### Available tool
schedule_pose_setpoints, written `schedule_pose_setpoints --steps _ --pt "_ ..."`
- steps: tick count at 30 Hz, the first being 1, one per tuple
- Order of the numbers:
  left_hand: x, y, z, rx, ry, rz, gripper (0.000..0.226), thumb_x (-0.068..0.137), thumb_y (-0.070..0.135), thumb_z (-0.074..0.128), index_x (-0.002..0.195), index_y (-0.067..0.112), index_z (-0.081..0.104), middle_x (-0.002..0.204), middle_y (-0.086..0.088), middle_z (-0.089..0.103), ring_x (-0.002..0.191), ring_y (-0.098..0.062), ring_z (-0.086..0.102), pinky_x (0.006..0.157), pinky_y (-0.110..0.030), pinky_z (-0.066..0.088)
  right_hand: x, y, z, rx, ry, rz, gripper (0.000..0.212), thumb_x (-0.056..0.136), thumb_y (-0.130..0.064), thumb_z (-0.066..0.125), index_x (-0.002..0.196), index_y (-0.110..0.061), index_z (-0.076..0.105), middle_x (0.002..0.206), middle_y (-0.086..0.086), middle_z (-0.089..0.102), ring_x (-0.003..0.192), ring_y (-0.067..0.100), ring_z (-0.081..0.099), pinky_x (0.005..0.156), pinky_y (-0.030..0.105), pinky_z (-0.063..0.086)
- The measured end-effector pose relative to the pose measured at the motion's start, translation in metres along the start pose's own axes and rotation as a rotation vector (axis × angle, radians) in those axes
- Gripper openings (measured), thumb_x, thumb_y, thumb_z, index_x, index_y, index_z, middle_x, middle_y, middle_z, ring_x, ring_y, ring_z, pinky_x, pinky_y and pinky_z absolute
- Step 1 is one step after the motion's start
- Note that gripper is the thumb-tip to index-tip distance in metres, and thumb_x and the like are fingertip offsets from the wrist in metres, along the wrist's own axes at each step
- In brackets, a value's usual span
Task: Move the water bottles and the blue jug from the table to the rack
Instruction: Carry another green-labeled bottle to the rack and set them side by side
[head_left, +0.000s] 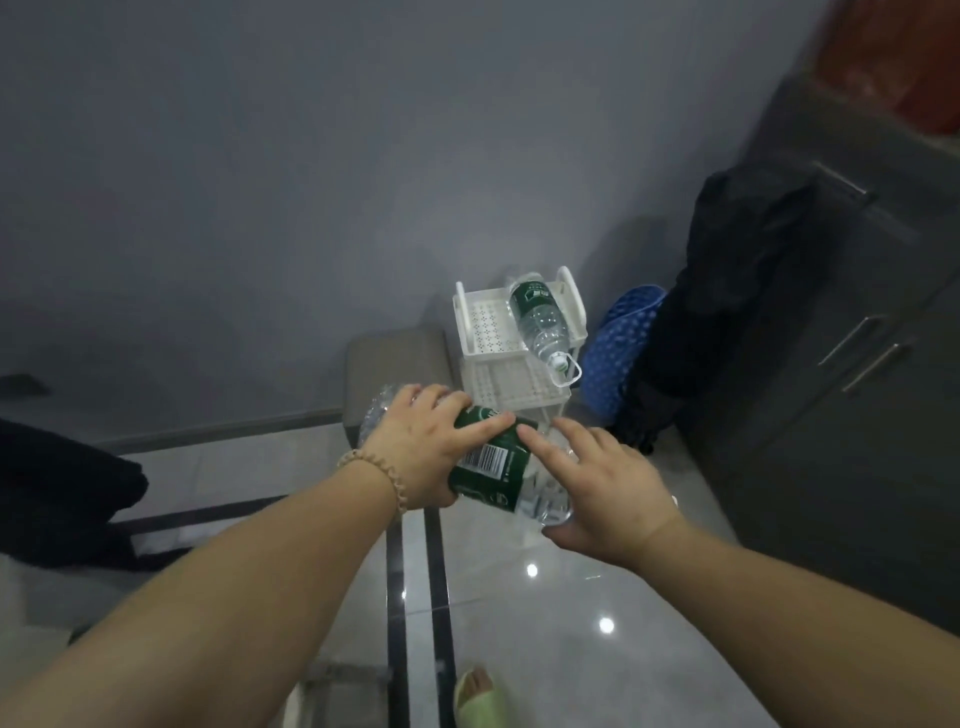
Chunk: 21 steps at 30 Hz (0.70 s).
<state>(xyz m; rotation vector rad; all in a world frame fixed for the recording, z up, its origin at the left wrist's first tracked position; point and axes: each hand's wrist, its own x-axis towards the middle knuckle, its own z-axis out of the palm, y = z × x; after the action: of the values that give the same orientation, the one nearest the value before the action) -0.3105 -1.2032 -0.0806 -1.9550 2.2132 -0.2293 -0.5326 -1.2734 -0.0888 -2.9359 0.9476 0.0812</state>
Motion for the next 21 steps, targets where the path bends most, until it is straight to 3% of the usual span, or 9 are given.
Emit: schedule_pose_setpoints --steps 8,14,21 --pt "0.133 -0.074 0.018 0.008 -0.046 0.135 0.104 0.067 0.067 0.065 0.139 0.045 -0.007 0.142 -0.01 0.034 0.127 -0.032 0.033 0.107 -0.051 0.026 0.112 0.058 0.001 0.081 -0.046 0.11 0.109 0.058 -0.056 0.075 0.148 -0.033 0.017 0.144 0.012 0.039 0.114 0.032 0.05 0.082 0.044 0.051" --pt "0.223 -0.11 0.044 -0.007 -0.133 0.127 0.104 0.068 0.064 0.065 0.139 0.044 -0.009 0.144 -0.012 0.03 0.13 -0.033 0.029 0.109 -0.053 0.022 0.197 0.119 0.027 0.139 -0.054 0.085 0.114 0.067 -0.062 0.066 0.143 -0.04 -0.016 0.151 0.01 0.025 0.124 0.033 0.039 0.093 0.045 0.045" --pt "0.314 -0.165 0.075 0.034 -0.276 0.253 0.101 0.073 0.055 0.068 0.139 0.045 -0.007 0.143 -0.011 0.031 0.13 -0.033 0.028 0.11 -0.053 0.02 0.275 0.144 0.059 0.287 -0.044 0.141 0.116 0.07 -0.066 0.06 0.137 -0.041 -0.031 0.151 0.009 0.023 0.124 0.032 0.038 0.088 0.042 0.047"
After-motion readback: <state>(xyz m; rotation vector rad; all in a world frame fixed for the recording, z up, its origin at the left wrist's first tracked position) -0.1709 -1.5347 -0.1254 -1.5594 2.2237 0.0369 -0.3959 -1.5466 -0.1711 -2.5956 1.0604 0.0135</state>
